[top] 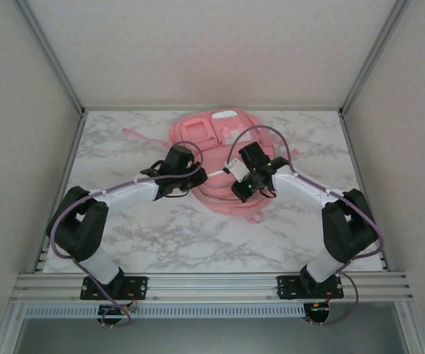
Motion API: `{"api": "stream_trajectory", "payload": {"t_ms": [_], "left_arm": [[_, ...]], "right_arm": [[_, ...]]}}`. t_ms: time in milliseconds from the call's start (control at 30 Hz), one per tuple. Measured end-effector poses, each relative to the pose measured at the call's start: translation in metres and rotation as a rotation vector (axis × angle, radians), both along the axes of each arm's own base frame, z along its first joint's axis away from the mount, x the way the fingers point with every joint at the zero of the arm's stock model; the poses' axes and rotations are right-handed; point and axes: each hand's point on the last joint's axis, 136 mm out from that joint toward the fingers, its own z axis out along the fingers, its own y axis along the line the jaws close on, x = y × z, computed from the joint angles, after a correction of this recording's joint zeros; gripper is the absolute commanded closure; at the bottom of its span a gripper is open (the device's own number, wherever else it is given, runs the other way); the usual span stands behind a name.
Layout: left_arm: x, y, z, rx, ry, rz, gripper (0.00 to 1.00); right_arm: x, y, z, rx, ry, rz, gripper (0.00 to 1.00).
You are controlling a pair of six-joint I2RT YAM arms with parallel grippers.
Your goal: Pack the student bag
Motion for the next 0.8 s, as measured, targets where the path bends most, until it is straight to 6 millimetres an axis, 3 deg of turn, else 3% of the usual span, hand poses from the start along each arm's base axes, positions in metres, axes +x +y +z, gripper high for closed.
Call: {"api": "stream_trajectory", "payload": {"t_ms": [233, 433, 633, 800], "left_arm": [[-0.003, 0.025, 0.008, 0.038, -0.005, -0.057, 1.0], [-0.004, 0.039, 0.002, 0.09, -0.003, -0.1, 1.0], [0.0, 0.041, 0.008, 0.081, -0.019, -0.124, 1.0], [0.001, 0.044, 0.009, 0.086, -0.028, -0.14, 1.0]], "right_arm": [[0.009, -0.017, -0.006, -0.067, -0.005, 0.064, 1.0], [0.05, -0.065, -0.012, -0.116, -0.008, 0.003, 1.0], [0.076, -0.067, 0.0, -0.114, -0.053, 0.088, 1.0], [0.094, -0.063, -0.014, -0.159, -0.078, 0.204, 1.0]]}}
